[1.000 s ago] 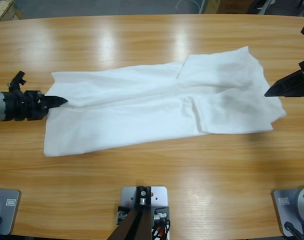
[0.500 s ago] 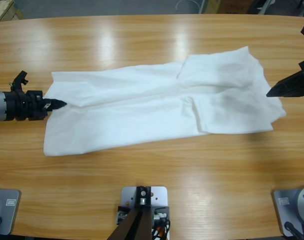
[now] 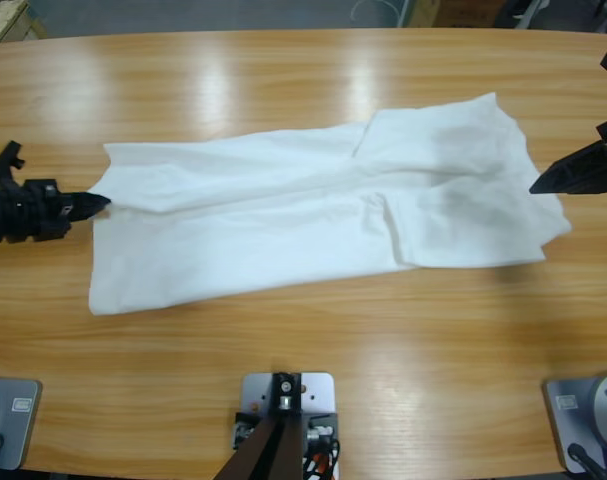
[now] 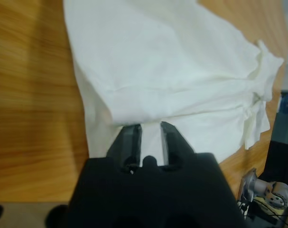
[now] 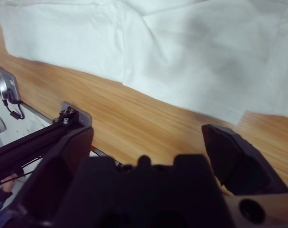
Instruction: Fold clothes
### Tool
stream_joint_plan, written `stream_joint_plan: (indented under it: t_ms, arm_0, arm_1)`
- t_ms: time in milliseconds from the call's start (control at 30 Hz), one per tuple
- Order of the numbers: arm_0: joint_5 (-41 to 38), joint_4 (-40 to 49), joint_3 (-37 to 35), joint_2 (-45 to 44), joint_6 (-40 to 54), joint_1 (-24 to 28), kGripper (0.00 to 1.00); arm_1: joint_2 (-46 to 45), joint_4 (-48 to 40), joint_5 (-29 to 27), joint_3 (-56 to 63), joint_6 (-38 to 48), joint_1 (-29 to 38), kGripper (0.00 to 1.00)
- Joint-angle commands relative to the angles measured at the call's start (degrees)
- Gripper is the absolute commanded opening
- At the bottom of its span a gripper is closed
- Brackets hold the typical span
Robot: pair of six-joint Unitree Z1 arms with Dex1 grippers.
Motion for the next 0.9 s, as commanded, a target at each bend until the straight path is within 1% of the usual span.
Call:
stream_joint_plan:
  t_ms: [33,133,200,300,433,500,533,633,700,833,900]
  arm_0:
    - [1.4,2.5,1.9,0.7,-1.6,1.1,0.743]
    - [2.3,3.8,2.0,2.3,-3.6,0.3,0.732]
    - [2.2,4.7,1.9,1.0,-4.1,0.2,0.724]
    - [2.1,6.7,0.6,-5.1,-4.2,-0.7,0.726]
    - [2.2,15.1,-2.2,-14.1,-4.6,0.1,0.729]
    - [3.8,21.0,-5.8,-19.3,-3.7,0.6,0.729]
    - [4.3,22.3,-7.3,-19.0,-3.1,1.5,0.729]
    - [2.8,21.0,-10.6,-10.4,0.9,2.4,0.734]
    - [1.1,15.8,-11.2,-4.9,2.0,2.5,0.738]
    - [-4.9,7.7,-14.9,8.7,2.1,2.5,0.734]
    - [-9.2,4.6,-16.5,13.8,2.1,2.6,0.734]
  arm_1:
    - [0.9,-0.1,0.8,0.2,-0.7,-0.7,0.927]
    - [0.9,-0.1,0.8,0.3,-0.7,-0.7,0.927]
    - [0.9,-0.1,0.9,0.4,-0.7,-0.7,0.926]
    - [0.9,-0.5,0.9,0.6,-0.7,-0.7,0.927]
    - [1.0,-1.2,1.1,1.2,-0.7,-0.7,0.924]
    - [0.9,-1.5,1.2,1.4,-0.7,-0.7,0.923]
    - [1.0,-1.5,1.3,1.5,-0.7,-0.7,0.924]
    - [1.1,-1.6,1.5,1.5,-0.7,-0.7,0.922]
    - [0.7,-1.5,1.4,1.5,-0.7,-0.7,0.922]
    - [0.3,-1.5,1.4,1.5,-0.7,-0.7,0.922]
    - [-0.1,-1.4,1.3,1.5,-0.7,-0.7,0.923]
